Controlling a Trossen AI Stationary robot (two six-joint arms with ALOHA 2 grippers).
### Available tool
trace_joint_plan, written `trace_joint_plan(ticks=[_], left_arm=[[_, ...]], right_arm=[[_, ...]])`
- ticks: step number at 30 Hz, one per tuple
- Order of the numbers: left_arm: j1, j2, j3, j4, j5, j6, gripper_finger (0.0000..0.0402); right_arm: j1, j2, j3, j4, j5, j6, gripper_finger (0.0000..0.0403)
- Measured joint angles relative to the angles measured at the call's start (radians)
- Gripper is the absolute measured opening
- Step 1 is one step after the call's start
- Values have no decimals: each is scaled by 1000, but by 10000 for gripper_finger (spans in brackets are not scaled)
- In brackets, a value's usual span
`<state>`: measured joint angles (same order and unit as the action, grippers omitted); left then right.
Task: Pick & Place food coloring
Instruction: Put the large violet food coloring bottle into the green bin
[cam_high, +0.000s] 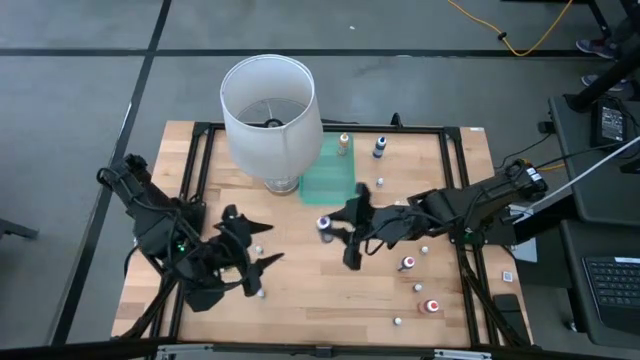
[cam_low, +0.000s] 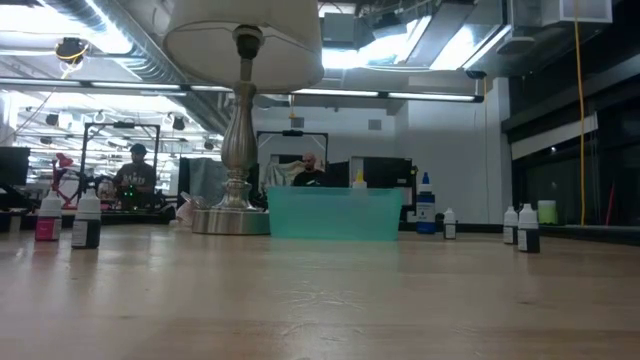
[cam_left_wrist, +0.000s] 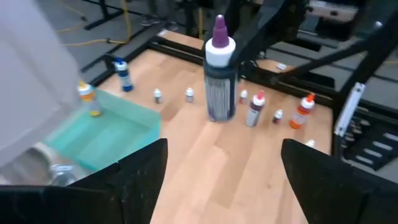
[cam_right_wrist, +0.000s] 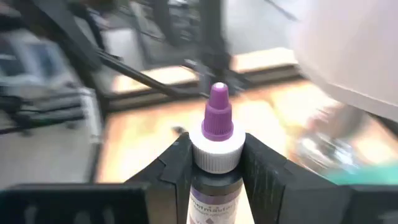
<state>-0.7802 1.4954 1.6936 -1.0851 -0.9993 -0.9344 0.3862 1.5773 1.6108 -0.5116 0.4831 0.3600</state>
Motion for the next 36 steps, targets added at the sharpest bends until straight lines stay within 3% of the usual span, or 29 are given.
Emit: trace_joint_plan(ticks=[10, 16, 24, 30, 36], left_arm=[[-66, -28, 0, -162, -155, -150, 302], [-71, -35, 0, -177, -184, -175, 302], [-59, -64, 0, -179, -187, -182, 302], [-60, -92, 0, -206, -185, -188, 302], [-64, -110, 0, -221, -186, -189, 301]], right_arm=[[-30, -75, 0, -347, 377, 51, 115], [-160, -79, 0, -521, 420, -61, 115], [-463, -124, -44, -357, 245, -372, 115], [-722, -128, -47, -120, -45, -576, 115], [-923, -94, -47, -11, -354, -645, 115]])
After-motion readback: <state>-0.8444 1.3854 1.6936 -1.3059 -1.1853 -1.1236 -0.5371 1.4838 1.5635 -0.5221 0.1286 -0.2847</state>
